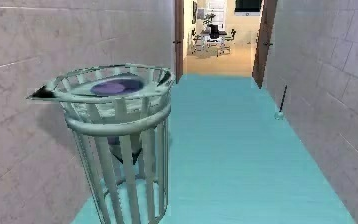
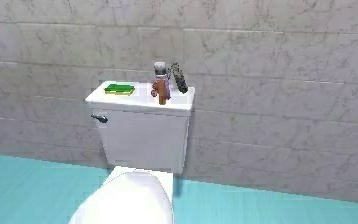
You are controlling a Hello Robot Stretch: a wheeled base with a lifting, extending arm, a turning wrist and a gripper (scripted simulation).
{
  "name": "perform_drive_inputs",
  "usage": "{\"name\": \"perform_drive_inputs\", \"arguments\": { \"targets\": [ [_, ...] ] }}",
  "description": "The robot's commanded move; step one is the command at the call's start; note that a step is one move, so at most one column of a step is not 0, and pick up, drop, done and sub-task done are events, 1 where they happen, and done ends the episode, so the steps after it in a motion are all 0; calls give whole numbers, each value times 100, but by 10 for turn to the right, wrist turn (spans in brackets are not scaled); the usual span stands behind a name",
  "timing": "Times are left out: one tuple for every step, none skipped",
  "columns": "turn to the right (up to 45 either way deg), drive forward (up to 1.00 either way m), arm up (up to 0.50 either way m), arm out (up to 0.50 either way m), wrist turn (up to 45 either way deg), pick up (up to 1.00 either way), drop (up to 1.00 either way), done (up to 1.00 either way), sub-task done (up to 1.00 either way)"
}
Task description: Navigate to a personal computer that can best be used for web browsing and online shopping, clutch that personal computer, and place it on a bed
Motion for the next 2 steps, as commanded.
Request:
{"name": "perform_drive_inputs", "arguments": {
  "targets": [
    [120,0,0,0,0,0,0,0,0],
    [0,80,0,0,0,0,0,0,0]
  ]
}}
